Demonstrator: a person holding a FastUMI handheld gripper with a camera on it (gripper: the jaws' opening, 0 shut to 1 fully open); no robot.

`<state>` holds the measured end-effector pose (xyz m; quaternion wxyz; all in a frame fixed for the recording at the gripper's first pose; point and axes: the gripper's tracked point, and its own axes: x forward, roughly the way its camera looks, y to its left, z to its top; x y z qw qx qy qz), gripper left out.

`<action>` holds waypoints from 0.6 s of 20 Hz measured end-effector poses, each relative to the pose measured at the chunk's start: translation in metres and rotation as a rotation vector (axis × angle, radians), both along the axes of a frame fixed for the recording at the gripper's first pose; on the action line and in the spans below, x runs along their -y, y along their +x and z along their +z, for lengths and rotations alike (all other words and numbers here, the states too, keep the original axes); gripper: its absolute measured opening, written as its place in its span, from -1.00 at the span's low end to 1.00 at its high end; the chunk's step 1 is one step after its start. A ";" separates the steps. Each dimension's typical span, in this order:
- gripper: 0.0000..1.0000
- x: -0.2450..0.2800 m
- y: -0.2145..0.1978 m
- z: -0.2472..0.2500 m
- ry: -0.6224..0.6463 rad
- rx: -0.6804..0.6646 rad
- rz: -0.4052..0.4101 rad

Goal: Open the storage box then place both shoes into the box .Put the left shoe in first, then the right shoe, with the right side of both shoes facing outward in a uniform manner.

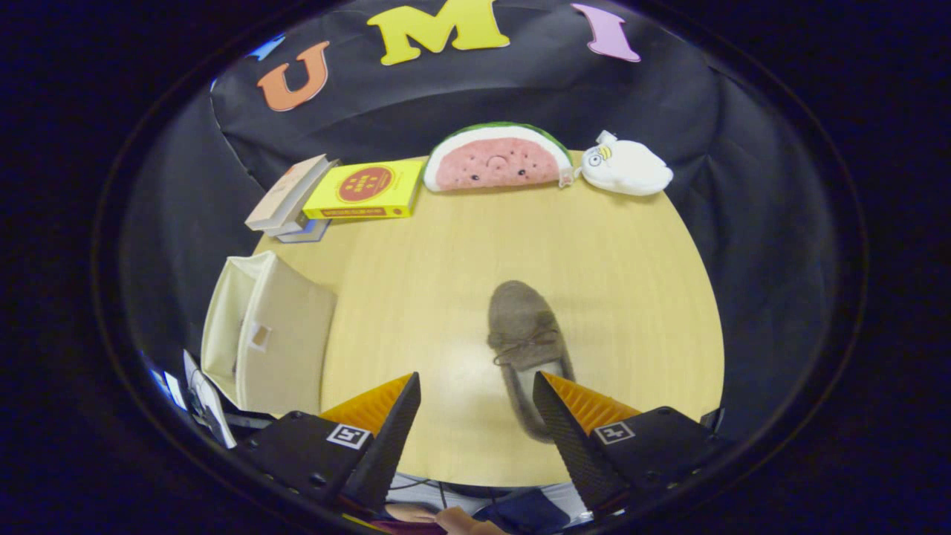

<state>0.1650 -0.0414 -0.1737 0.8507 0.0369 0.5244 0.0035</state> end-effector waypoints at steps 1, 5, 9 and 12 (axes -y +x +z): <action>0.86 0.014 0.000 -0.008 0.000 -0.012 -0.019; 0.86 0.056 0.009 -0.043 0.004 -0.054 -0.082; 0.75 0.079 -0.002 -0.084 -0.042 -0.128 -0.006; 0.63 0.102 0.002 -0.109 -0.138 -0.151 -0.002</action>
